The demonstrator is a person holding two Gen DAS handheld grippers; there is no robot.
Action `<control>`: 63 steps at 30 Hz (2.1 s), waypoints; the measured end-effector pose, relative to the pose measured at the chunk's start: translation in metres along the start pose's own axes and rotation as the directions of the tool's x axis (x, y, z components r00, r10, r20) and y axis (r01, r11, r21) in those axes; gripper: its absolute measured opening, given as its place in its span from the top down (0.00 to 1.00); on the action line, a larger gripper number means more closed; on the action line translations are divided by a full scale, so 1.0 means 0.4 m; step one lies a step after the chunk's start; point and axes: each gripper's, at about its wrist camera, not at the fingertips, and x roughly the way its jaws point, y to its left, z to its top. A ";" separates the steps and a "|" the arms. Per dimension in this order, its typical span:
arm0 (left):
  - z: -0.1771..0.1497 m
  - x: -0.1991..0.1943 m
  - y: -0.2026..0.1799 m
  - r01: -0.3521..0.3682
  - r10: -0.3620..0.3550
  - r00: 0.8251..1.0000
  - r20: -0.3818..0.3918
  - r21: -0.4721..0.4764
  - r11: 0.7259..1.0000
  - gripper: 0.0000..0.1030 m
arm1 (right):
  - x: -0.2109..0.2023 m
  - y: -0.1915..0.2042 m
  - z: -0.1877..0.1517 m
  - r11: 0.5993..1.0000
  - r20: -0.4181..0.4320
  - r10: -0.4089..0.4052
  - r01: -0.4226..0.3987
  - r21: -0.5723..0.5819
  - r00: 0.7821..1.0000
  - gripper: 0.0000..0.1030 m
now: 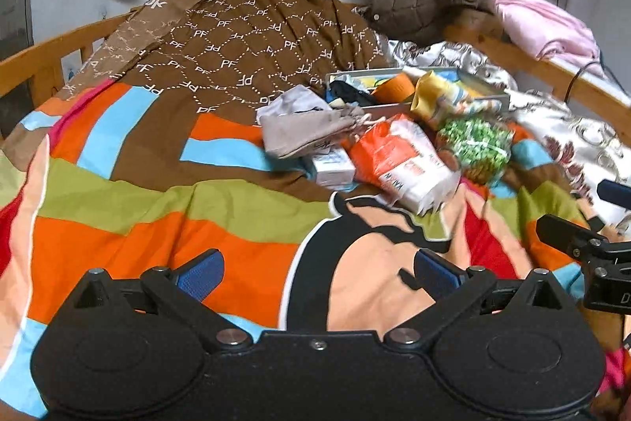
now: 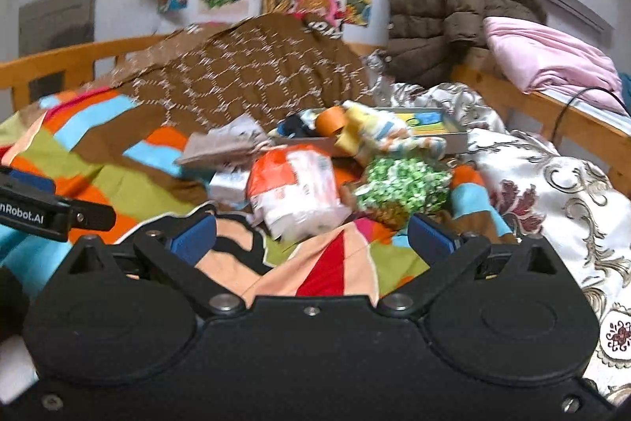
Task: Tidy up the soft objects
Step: 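Grasp the beige drawstring pouch with the left gripper while the right gripper grasps the yellow striped sock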
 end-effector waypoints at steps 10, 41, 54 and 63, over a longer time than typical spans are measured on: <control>-0.018 0.003 0.025 -0.054 0.056 0.997 -0.055 0.029 0.998 0.01 | 0.039 0.023 -0.011 0.998 -0.063 0.057 -0.058 -0.011 0.996 0.00; 0.230 0.217 -0.013 -0.038 0.098 0.993 -0.071 0.584 0.811 0.01 | 0.347 0.064 0.056 0.997 0.091 0.071 -0.072 0.009 0.993 0.01; 0.351 0.396 -0.028 0.054 -0.022 0.998 -0.066 0.538 0.841 0.01 | 0.430 -0.018 0.029 0.995 0.095 0.029 -0.038 0.094 0.995 0.01; 0.394 0.520 -0.069 0.186 -0.142 0.982 -0.121 0.575 0.796 0.01 | 0.490 -0.059 0.030 0.994 0.054 0.010 -0.016 0.106 0.998 0.01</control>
